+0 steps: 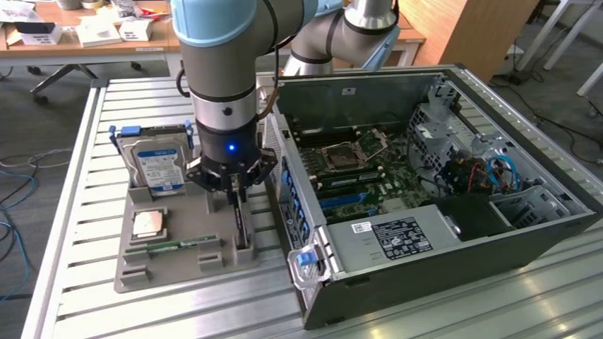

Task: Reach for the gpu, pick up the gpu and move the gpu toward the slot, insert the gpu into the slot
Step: 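Pick up the gpu and move the gpu toward the slot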

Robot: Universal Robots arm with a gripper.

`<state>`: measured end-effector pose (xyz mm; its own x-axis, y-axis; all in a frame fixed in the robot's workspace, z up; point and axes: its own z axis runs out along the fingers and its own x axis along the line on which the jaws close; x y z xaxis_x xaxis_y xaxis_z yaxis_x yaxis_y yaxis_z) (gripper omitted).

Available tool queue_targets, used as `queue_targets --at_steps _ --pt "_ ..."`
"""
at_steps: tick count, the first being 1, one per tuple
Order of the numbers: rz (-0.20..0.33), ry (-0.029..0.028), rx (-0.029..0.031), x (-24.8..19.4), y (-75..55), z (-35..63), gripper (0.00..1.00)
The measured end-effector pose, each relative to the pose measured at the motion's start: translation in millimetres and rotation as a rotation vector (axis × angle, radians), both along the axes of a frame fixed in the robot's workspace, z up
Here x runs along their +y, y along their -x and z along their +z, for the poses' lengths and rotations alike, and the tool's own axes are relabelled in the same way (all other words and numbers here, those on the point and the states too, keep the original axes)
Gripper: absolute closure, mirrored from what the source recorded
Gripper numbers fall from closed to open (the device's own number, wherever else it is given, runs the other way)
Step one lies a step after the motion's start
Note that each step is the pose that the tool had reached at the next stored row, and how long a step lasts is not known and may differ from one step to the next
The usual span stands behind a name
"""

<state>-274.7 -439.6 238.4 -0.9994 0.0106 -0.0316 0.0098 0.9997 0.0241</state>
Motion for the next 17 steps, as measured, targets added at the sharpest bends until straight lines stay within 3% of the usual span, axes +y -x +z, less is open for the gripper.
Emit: queue_targets --at_steps 17 --pt "0.000 0.0005 0.0001 0.1 -0.2 1.0 0.74"
